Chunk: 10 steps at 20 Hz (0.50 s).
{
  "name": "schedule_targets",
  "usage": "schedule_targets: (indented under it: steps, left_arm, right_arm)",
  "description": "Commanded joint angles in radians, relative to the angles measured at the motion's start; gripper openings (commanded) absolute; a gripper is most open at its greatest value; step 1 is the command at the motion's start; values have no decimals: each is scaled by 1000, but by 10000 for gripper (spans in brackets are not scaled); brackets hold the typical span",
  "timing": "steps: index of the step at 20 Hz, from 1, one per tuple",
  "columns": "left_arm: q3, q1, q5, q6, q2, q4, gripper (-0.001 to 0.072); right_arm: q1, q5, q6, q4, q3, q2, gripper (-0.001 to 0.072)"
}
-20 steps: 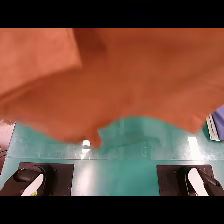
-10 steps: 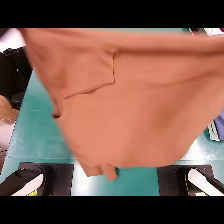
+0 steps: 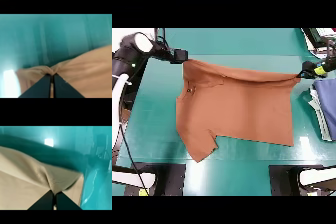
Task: Fold the shirts.
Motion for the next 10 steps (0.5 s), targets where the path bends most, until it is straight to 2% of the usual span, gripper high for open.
schedule_targets:
  steps: [1, 3, 5, 8, 10]
  left_arm:
    - [3, 1, 126, 1, -64, 35, 24]
    - [28, 1, 47, 1, -63, 105, 25]
    - [47, 1, -108, 11, -63, 166, 24]
    - [13, 1, -323, 100, -64, 166, 24]
    - [-51, 1, -347, 104, -63, 168, 24]
  right_arm:
    - [19, -45, 1, -11, 148, -134, 16]
    - [18, -23, -2, -14, 200, -139, 16]
    - [19, 59, -28, -14, 214, -138, 15]
    - [34, 132, -35, -20, 134, -116, 15]
    - [36, 115, -35, -19, 24, -75, 15]
